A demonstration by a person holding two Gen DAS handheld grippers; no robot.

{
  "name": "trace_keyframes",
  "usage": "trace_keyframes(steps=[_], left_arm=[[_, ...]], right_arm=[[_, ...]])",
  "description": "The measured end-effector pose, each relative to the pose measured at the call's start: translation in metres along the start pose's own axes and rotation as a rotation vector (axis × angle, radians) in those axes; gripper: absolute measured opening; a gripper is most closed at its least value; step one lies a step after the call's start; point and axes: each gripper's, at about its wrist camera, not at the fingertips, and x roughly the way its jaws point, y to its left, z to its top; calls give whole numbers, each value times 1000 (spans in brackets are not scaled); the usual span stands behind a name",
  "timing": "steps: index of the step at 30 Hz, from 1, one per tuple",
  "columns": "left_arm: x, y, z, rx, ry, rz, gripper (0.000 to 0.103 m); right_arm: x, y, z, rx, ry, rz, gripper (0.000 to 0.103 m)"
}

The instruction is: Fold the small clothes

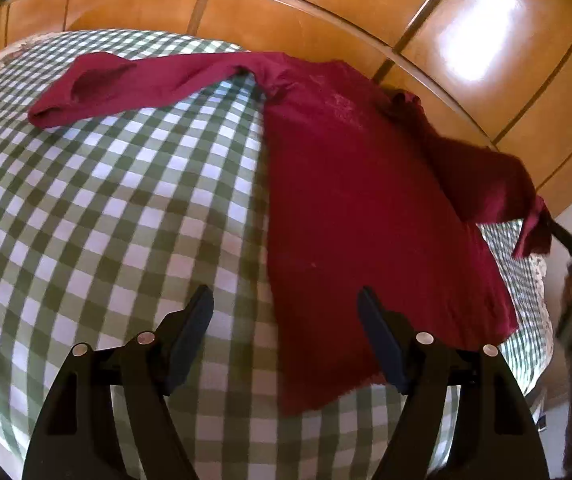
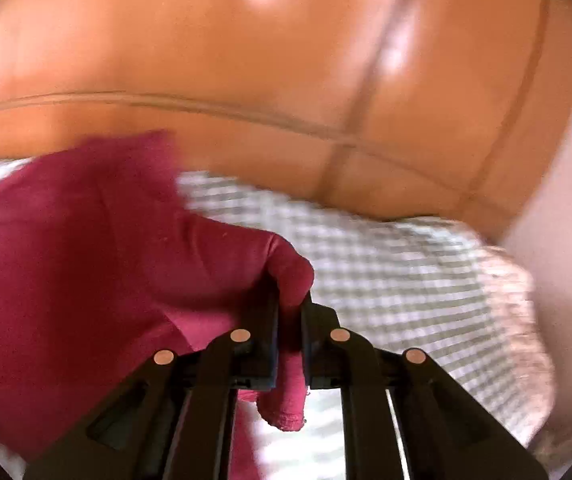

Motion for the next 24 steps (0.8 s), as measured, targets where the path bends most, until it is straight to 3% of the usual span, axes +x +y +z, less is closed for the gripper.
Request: trace_keyframes(steps=[1, 4, 6, 7, 8, 11, 14, 20, 24], left_arm=[[1, -1, -1, 0, 2, -2, 73], [0, -5, -7, 1, 17, -15, 73], [0, -9, -10, 8, 25, -18, 73], [0, -11, -11, 11, 26, -20, 73], [0, -12, -12, 12, 28, -27, 73], [-1, -13, -16, 12, 36, -43, 73], [2, -11, -19, -4, 51, -57, 73], [9, -11, -22, -12, 66, -70, 73], [13, -12, -22, -26, 67, -72, 73]], right_arm=[[17, -11, 7, -2, 13, -67, 8], [60, -34, 21, 24, 91, -137, 11], [71, -42, 22, 61, 108, -124, 35], [71, -45, 22, 82, 104, -121, 65], [67, -48, 19, 108, 86, -116, 77], [53, -47, 4, 133, 76, -68, 84], [28, -42, -35, 155, 102, 58, 87], [1, -23, -127, 218, 278, 340, 85], [-4, -8, -165, 262, 366, 463, 77]])
